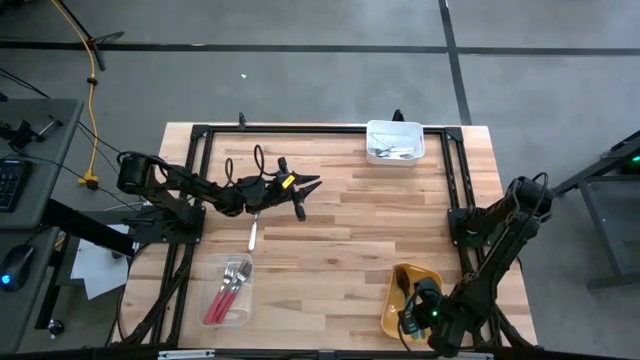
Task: Sort silverware by color (type)
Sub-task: Put the blue fork into the yellow bin
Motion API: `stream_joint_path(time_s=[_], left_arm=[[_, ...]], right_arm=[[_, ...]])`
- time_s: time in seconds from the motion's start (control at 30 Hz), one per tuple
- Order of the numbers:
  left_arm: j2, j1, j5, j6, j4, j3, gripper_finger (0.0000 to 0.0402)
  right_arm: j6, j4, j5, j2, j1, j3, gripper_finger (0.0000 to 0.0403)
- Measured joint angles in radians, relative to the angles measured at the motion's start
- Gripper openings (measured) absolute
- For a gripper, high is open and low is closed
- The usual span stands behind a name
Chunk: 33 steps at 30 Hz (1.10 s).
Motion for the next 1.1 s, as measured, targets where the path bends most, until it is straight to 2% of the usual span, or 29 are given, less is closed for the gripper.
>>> stream_joint_path(time_s=[0.5,0.7,0.83,0.93,1.1], left_arm=[[0.000,0.000,0.000,0.000,0.000,0.000,0.0062],[0.000,0.000,0.000,0.000,0.000,0.000,0.0062],[0.000,0.000,0.000,0.000,0.000,0.000,0.0062],[0.000,0.000,0.000,0.001,0.000,0.000,0.0062],[0.000,0.000,0.000,0.001,0.000,0.000,0.0062]], right_arm=[[-0.001,-0.001,-0.001,0.000,-0.009,-0.008,0.0037],[-0.019,-0.040,-0.047,0.000,-0.030,0.006,0.0096],[-0.108,-0.085,-0.017,-0.001,-0.050,0.016,0.0124],[-0.214,-0.083,0.001,-0.001,-0.088,0.012,0.0110],[-0.385,-0.088,-0.007,-0.001,-0.167,0.011,0.0023]])
